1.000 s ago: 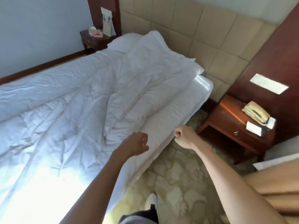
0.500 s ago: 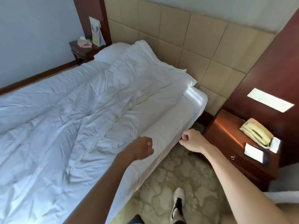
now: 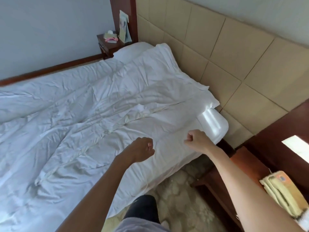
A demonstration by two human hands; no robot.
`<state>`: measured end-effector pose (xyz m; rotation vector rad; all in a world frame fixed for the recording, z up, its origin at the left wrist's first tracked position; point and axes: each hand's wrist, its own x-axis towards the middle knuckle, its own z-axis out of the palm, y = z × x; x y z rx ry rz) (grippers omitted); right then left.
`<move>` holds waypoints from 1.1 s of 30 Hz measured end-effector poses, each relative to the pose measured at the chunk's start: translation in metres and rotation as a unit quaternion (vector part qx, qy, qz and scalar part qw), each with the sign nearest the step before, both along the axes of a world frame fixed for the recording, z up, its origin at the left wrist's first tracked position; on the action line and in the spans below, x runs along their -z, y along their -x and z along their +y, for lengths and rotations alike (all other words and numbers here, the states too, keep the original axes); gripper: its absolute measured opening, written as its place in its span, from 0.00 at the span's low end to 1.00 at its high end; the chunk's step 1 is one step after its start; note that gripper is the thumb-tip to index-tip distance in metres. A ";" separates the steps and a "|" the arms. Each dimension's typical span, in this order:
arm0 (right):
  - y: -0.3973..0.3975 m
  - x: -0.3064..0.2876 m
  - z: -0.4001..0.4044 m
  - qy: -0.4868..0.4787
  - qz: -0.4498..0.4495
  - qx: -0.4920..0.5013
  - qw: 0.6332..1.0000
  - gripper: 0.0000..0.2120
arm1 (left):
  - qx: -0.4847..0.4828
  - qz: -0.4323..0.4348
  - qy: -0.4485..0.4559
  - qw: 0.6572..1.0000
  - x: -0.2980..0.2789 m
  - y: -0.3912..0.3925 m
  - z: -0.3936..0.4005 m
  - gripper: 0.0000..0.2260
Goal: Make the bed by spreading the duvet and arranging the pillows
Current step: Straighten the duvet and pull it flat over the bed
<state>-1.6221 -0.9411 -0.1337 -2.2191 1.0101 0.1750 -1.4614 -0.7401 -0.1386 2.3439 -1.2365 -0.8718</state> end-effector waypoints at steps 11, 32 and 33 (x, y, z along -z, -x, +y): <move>-0.091 0.050 -0.174 0.013 0.028 -0.032 0.999 0.12 | -0.030 0.002 -0.052 0.998 0.059 -0.078 -0.177 0.09; -0.288 0.255 -0.364 -0.292 -0.067 0.359 0.884 0.30 | -0.104 -0.152 -0.060 0.981 0.211 -0.219 -0.358 0.27; -0.291 0.268 -0.375 -0.318 -0.071 0.394 0.859 0.31 | -0.094 -0.165 -0.074 0.979 0.221 -0.227 -0.369 0.29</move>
